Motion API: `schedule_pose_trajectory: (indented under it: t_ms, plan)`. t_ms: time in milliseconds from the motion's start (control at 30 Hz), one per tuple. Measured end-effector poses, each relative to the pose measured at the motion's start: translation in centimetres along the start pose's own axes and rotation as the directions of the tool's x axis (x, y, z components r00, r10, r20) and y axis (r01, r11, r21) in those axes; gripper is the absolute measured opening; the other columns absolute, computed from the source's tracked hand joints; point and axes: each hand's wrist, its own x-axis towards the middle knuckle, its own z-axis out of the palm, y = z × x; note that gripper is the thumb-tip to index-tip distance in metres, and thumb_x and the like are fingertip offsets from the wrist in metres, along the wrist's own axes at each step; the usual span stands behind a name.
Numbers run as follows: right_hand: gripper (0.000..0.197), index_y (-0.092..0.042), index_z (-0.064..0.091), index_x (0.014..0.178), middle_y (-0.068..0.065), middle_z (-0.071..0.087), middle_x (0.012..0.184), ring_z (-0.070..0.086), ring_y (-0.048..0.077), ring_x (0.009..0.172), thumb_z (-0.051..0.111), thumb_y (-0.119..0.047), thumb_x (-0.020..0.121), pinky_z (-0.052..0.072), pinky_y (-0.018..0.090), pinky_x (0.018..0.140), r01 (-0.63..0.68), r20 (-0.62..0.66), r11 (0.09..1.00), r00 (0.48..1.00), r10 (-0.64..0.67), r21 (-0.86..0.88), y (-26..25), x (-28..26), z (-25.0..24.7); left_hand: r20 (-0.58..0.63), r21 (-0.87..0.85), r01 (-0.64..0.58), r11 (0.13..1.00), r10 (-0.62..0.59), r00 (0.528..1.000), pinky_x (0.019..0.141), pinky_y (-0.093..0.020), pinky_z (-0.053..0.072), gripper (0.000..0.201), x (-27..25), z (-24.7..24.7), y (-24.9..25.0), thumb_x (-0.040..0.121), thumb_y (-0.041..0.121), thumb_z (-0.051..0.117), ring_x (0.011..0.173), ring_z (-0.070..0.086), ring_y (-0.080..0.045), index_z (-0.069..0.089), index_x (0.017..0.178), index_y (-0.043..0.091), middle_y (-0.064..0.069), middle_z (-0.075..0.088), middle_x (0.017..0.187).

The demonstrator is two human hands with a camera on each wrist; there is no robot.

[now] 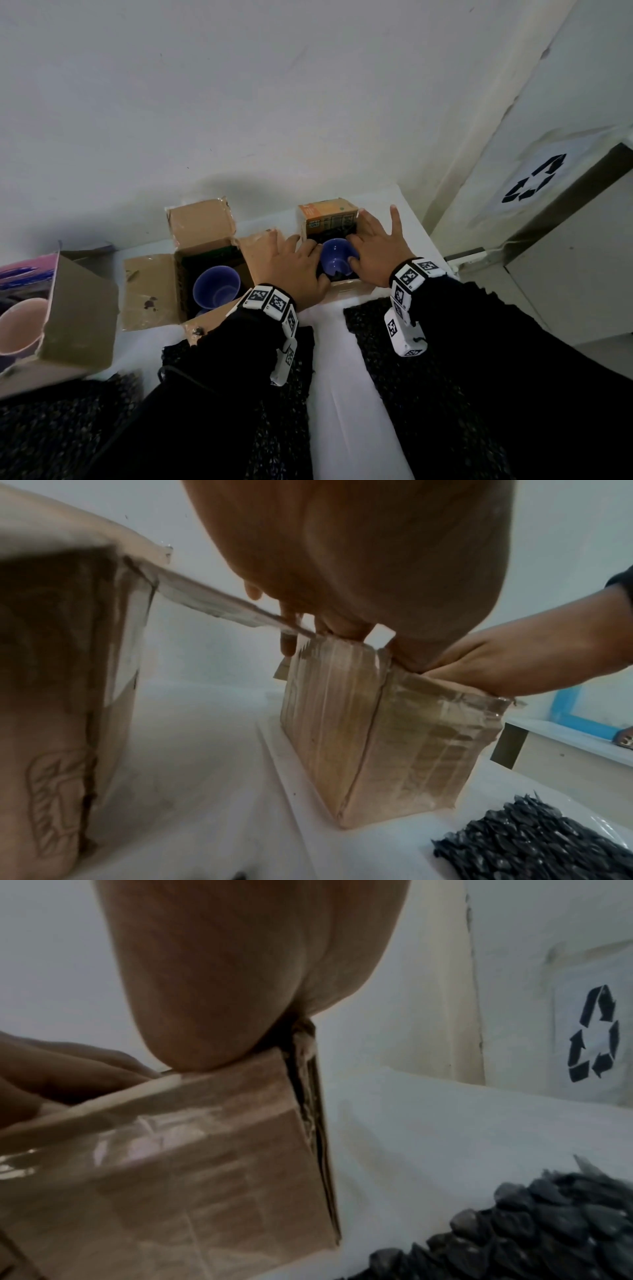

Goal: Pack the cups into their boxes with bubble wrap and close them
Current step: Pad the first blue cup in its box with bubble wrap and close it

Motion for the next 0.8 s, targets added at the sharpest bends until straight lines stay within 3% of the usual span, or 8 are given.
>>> schedule_pose_trajectory:
  t_ms: [133, 233, 300, 433, 567, 667, 800]
  plan:
    - [0.043, -0.02, 0.05, 0.121, 0.004, 0.039, 0.149, 0.006, 0.024, 0.147, 0.037, -0.05, 0.093, -0.017, 0.061, 0.109, -0.011, -0.059, 1.0, 0.998, 0.011, 0.008, -0.1, 0.0, 0.4, -0.044, -0.072, -0.033, 0.997, 0.03, 0.999, 0.103, -0.052, 0.027, 0.068, -0.2, 0.6, -0.1, 0.084, 0.065, 0.02, 0.118, 0.048, -0.024, 0.048, 0.13, 0.023, 0.004, 0.052, 0.132]
    - [0.04, -0.021, 0.055, 0.114, 0.005, 0.045, 0.141, 0.021, 0.028, 0.138, 0.04, -0.05, 0.092, -0.002, 0.059, 0.112, -0.032, -0.128, 0.999, 0.991, 0.031, -0.007, 0.3, -0.5, 0.5, -0.239, -0.079, -0.091, 0.993, 0.07, 0.969, 0.102, -0.052, 0.026, 0.046, -1.0, 0.7, -0.5, 0.085, 0.065, 0.038, 0.117, 0.048, -0.028, 0.06, 0.103, 0.029, 0.007, 0.059, 0.117]
    - [0.039, -0.021, 0.057, 0.112, 0.005, 0.049, 0.138, 0.026, 0.029, 0.135, 0.041, -0.05, 0.092, -0.002, 0.059, 0.111, -0.037, -0.155, 0.999, 0.987, 0.034, -0.016, 0.5, -0.7, 0.6, -0.323, -0.03, -0.159, 0.987, 0.141, 0.936, 0.098, -0.049, 0.027, 0.034, -1.4, 0.9, -0.2, 0.087, 0.057, 0.044, 0.112, 0.048, -0.027, 0.063, 0.094, 0.029, 0.008, 0.062, 0.109]
    - [0.042, -0.023, 0.051, 0.121, 0.006, 0.049, 0.139, 0.027, 0.029, 0.136, 0.042, -0.052, 0.092, -0.006, 0.06, 0.111, -0.013, -0.156, 1.0, 0.988, 0.01, -0.015, 0.7, -0.7, 0.2, -0.33, -0.093, -0.313, 0.945, 0.267, 0.905, 0.087, -0.04, 0.029, 0.033, -1.9, 1.8, 1.0, 0.085, 0.046, 0.044, 0.093, 0.055, -0.021, 0.067, 0.1, 0.028, 0.008, 0.065, 0.096]
    - [0.047, -0.026, 0.047, 0.128, 0.005, 0.04, 0.148, 0.021, 0.026, 0.141, 0.037, -0.056, 0.093, -0.008, 0.059, 0.111, -0.04, -0.149, 0.999, 0.988, 0.043, 0.023, 0.9, -2.1, 0.6, -0.405, -0.103, -0.228, 0.968, 0.169, 0.899, 0.085, -0.038, 0.031, 0.011, -2.4, 2.3, 1.8, 0.081, 0.026, 0.065, 0.083, 0.056, -0.021, 0.066, 0.092, 0.027, 0.006, 0.065, 0.086]
    - [0.044, -0.029, 0.049, 0.128, -0.004, 0.051, 0.139, 0.026, 0.023, 0.14, 0.043, -0.053, 0.092, -0.003, 0.057, 0.112, -0.047, -0.215, 0.99, 0.974, 0.074, 0.129, 1.0, -3.7, 1.3, -0.349, -0.079, -0.173, 0.982, 0.135, 0.927, 0.086, -0.038, 0.031, 0.015, -2.4, 1.8, 2.6, 0.076, 0.018, 0.071, 0.074, 0.058, -0.019, 0.062, 0.084, 0.027, 0.008, 0.065, 0.074]
    - [0.04, -0.033, 0.051, 0.125, -0.011, 0.05, 0.135, 0.031, 0.021, 0.136, 0.042, -0.053, 0.091, 0.006, 0.053, 0.11, -0.062, -0.303, 0.954, 0.941, 0.154, 0.292, 1.2, -5.2, 1.8, -0.205, -0.018, -0.091, 0.996, 0.085, 0.975, 0.089, -0.042, 0.03, 0.024, -2.5, 1.3, 3.2, 0.072, 0.015, 0.072, 0.092, 0.055, -0.022, 0.07, 0.092, 0.028, 0.007, 0.064, 0.085]
